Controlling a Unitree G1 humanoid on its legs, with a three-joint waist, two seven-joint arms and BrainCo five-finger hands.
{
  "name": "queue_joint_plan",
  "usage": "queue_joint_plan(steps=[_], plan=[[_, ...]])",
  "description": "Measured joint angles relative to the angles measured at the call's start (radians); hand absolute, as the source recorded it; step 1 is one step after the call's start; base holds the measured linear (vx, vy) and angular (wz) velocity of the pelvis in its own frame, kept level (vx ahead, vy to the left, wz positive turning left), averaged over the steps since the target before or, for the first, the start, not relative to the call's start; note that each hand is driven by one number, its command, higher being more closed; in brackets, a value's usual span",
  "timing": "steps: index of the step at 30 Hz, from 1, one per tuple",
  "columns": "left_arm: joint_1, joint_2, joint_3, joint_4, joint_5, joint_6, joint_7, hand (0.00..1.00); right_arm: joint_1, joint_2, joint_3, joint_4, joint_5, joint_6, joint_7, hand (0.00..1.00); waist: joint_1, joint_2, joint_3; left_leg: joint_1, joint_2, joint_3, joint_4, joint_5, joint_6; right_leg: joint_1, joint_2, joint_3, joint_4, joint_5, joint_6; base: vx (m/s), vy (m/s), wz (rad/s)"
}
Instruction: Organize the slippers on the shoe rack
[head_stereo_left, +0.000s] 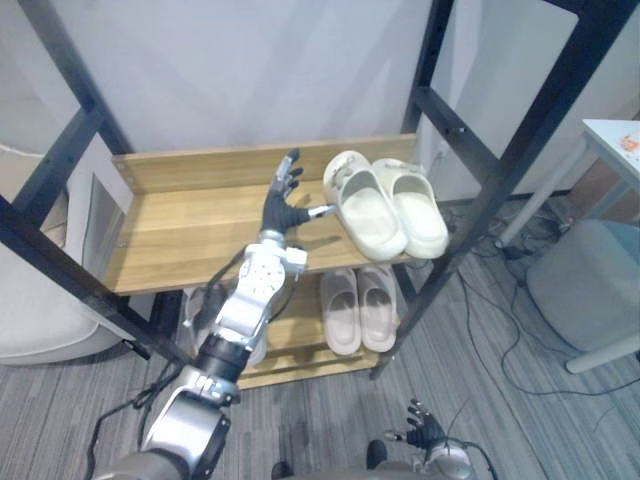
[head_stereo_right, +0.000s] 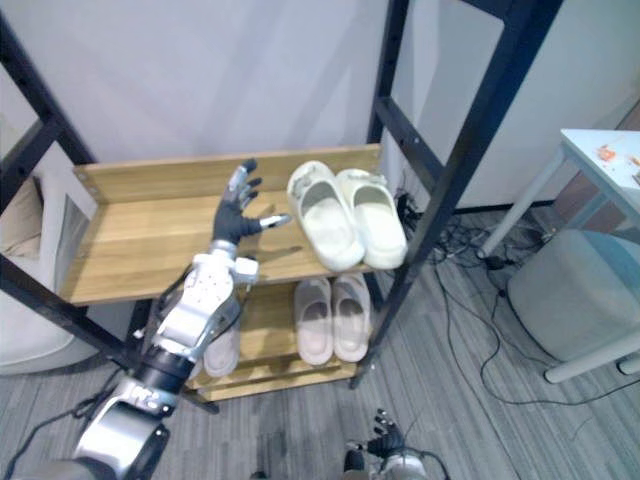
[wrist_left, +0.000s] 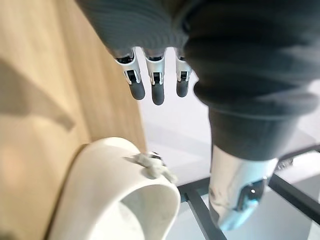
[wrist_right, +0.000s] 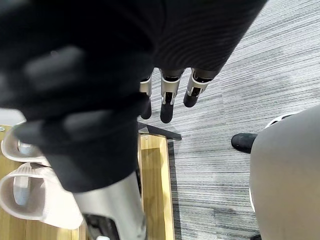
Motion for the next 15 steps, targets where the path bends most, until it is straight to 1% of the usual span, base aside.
queue_joint_plan(steps=[1, 8, 11, 15], plan=[[-0.027, -0.005, -0.002, 0.023, 0.027, 0.008, 0.003, 0.0, 0.0, 0.002, -0.003, 0.0, 0.0, 0.0, 0.001, 0.0, -0.002, 0.0, 0.0, 0.0, -0.001, 0.001, 0.0, 0.0, 0.0, 0.0, 0.0, 0.001, 0.0, 0.0, 0.0, 0.0, 0.0, 0.0], [-0.107, -0.014, -0.002, 0.118, 0.098, 0.025, 0.019, 0.0, 0.002, 0.003, -0.023, 0.0, 0.021, -0.001, 0.008, 0.0, -0.013, -0.003, 0.003, 0.0, 0.0, 0.013, 0.0, 0.0, 0.0, -0.007, 0.001, 0.012, -0.002, 0.0, 0.0, -0.01, -0.008, -0.04], [-0.141, -0.012, 0.002, 0.165, 0.14, 0.04, 0.028, 0.0, 0.002, 0.003, -0.028, 0.0, 0.021, -0.002, 0.01, 0.0, -0.015, -0.005, 0.004, 0.0, 0.0, 0.025, 0.0, -0.002, -0.003, -0.013, 0.001, 0.022, -0.002, 0.001, -0.001, -0.03, -0.022, -0.1], [-0.166, -0.011, 0.029, 0.201, 0.213, 0.058, 0.032, 0.0, 0.002, 0.003, -0.032, -0.001, 0.022, -0.016, 0.014, 0.0, -0.022, -0.003, 0.007, 0.0, 0.002, 0.041, 0.0, -0.006, -0.007, -0.021, 0.004, 0.038, 0.0, 0.001, -0.002, -0.01, -0.02, -0.11]])
